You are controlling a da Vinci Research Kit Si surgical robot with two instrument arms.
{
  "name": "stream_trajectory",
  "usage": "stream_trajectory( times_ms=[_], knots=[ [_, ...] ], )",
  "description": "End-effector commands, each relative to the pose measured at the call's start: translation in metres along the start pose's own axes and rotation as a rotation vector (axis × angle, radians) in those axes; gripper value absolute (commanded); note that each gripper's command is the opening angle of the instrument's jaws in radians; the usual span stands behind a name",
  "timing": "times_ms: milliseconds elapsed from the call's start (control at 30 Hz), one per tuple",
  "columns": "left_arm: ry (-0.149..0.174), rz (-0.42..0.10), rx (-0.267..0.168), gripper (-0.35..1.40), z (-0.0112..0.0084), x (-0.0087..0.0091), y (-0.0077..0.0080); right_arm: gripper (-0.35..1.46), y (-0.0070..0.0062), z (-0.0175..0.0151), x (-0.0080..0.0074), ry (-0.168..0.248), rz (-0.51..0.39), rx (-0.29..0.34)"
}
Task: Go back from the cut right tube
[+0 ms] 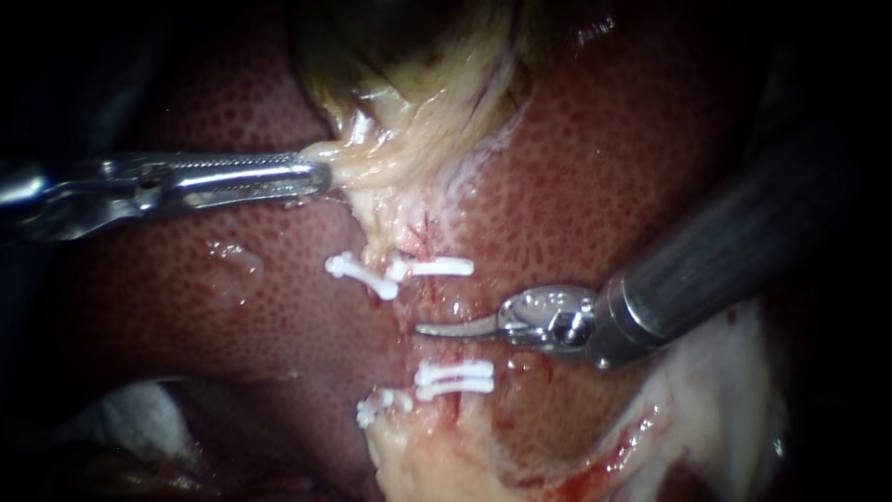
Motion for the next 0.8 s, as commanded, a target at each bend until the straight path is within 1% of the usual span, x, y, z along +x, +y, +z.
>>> stream_trajectory(
  times_ms=[33,300,433,600,667,700,767,800],
  knots=[
    [0.000,0.000,0.001,-0.35,0.0000,0.0000,0.0000,-0.35,0.0000,0.0001,-0.0001,-0.001,0.002,-0.001],
    [0.000,0.000,0.002,-0.35,0.0000,0.0001,0.0001,-0.35,0.0004,0.0021,-0.0013,-0.014,-0.015,0.014],
    [0.000,-0.001,0.002,-0.35,0.0000,0.0001,0.0001,-0.35,0.0004,0.0026,-0.0013,-0.018,-0.017,0.033],
    [0.000,-0.001,0.002,-0.35,0.0000,0.0001,0.0002,-0.35,0.0005,0.0029,-0.0012,-0.017,-0.012,0.031],
    [0.000,-0.001,0.002,-0.35,0.0000,0.0001,0.0001,0.07,0.0005,0.0030,-0.0012,-0.016,-0.012,0.024],
    [0.000,-0.001,0.002,-0.35,0.0000,0.0001,0.0001,0.34,0.0006,0.0031,-0.0011,-0.016,-0.012,0.023],
    [0.000,-0.001,0.002,-0.35,0.0000,0.0001,0.0001,0.69,0.0006,0.0032,-0.0011,-0.013,-0.012,0.023],
    [0.000,-0.001,0.002,-0.35,0.0000,0.0001,0.0001,0.79,0.0006,0.0033,-0.0011,-0.007,-0.013,0.024]
  ],
)
